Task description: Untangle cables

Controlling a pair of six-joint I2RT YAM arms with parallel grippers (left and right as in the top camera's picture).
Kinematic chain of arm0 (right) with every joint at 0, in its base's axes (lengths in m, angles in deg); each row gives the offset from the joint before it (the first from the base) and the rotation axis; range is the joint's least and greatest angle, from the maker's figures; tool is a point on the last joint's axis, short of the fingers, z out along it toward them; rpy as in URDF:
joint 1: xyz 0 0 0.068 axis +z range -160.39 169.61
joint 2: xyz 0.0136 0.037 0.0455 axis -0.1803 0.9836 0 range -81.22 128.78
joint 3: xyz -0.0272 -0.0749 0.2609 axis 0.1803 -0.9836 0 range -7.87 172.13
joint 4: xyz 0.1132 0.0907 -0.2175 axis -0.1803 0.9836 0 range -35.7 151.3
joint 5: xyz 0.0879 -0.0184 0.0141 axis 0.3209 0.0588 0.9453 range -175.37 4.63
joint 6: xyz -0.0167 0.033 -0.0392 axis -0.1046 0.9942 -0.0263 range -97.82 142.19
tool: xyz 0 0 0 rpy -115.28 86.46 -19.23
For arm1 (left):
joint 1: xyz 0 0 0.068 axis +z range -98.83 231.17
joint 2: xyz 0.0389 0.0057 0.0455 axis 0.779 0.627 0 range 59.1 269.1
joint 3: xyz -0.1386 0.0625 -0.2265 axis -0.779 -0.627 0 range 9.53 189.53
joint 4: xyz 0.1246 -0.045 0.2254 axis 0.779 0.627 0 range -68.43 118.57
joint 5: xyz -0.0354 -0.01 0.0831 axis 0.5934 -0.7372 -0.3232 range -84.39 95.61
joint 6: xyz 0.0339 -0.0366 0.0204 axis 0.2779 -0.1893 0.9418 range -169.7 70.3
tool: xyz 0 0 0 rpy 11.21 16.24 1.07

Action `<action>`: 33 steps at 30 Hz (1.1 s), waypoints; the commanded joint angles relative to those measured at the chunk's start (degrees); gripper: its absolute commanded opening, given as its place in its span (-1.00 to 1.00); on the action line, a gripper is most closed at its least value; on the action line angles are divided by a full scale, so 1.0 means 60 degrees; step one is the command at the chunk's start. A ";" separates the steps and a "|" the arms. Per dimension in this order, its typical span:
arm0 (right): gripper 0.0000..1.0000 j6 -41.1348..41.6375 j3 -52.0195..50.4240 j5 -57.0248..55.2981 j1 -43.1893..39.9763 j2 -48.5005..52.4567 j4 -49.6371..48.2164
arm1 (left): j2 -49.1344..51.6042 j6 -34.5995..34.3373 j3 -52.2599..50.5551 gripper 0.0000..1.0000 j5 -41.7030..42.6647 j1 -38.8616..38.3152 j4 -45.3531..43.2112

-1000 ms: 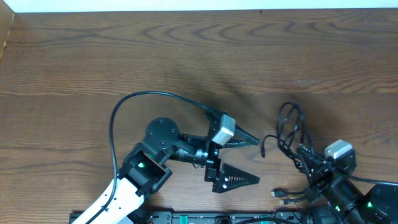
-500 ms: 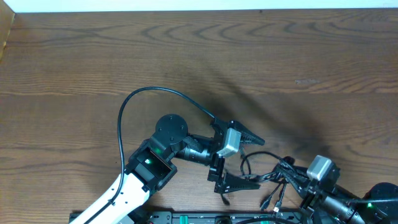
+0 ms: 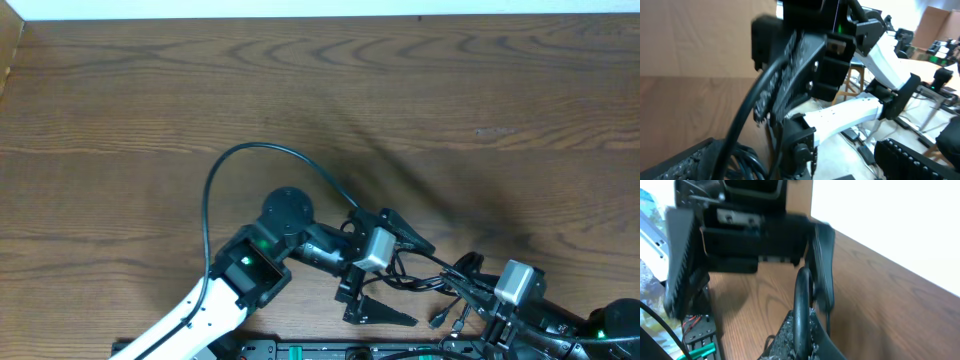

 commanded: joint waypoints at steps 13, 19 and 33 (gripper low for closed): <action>-0.98 0.0015 0.0018 0.0222 -0.0058 0.0033 -0.0208 | 0.0659 0.0127 0.0273 -0.85 0.0284 -0.0459 -0.0667; 0.59 0.0186 0.0018 -0.1137 -0.0058 0.0033 0.0426 | 0.0656 -0.1013 0.0273 -0.85 -0.1690 -0.0448 -0.0656; 0.98 0.0430 0.0018 -0.3716 -0.0058 0.0033 0.2000 | 0.0350 -0.3187 0.0273 -0.85 -0.3377 -0.0433 -0.0973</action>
